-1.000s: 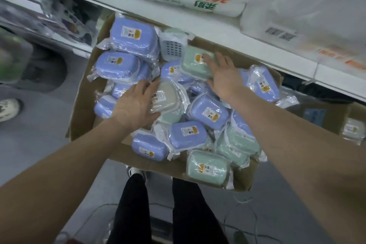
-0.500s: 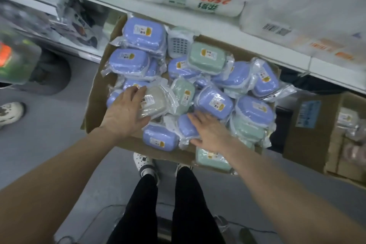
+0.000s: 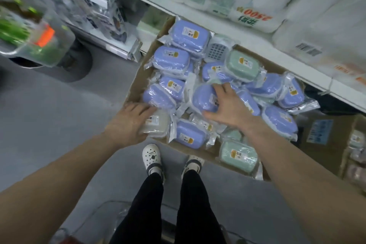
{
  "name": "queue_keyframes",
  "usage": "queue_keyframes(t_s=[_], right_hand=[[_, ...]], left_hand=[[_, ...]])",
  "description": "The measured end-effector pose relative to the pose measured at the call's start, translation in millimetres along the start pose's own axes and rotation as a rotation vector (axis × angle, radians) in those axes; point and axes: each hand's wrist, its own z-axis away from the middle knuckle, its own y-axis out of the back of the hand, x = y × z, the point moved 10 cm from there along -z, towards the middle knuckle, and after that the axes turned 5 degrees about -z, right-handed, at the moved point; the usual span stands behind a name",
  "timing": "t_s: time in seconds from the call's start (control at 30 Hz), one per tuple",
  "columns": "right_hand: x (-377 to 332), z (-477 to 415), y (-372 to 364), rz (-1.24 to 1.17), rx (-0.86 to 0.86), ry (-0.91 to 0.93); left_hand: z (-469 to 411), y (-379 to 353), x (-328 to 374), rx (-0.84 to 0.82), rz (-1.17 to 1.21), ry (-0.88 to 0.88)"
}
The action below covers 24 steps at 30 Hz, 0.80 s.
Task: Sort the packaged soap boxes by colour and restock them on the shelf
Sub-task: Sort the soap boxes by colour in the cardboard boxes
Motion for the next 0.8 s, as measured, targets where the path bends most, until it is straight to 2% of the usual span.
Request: queue_keyframes(t_s=[0.1,0.27,0.37,0.47,0.53,0.57,0.6,0.67,0.73,0.8], right_hand=[[-43,-36,4,-0.007,0.09,0.068],[-97,-84,-47,0.153,-0.002,0.124],[-101,-94,-76,0.28,-0.033,0.101],[-86,-93,-71,0.081,0.028,0.052],[-65,-85,-52,-0.095,0.159,0.001],[-50,-80,-44,-0.1,0.197,-0.028],[-34,-76,-39,-0.054,0.187,-0.063],[-3,-70,-44,0.119,0.033,-0.13],[12,-68,-55,0.289,-0.135,-0.137],[14,-73,-62,0.363,-0.198,-0.138]], left_hand=[[-5,-10,10,-0.022,0.006,-0.05],[-4,-30,13,-0.015,0.048,-0.101],[-1,-35,10,0.005,0.051,-0.133],[0,-31,4,0.028,0.057,-0.167],[-1,-29,-1,0.026,0.063,-0.161],[-3,-27,-3,0.028,0.067,-0.154],[-6,-23,-3,0.036,0.073,-0.149],[-15,-13,-2,0.065,0.077,-0.147],[-25,-4,-2,0.078,0.076,-0.135],[-34,-4,-2,0.059,0.078,-0.12]])
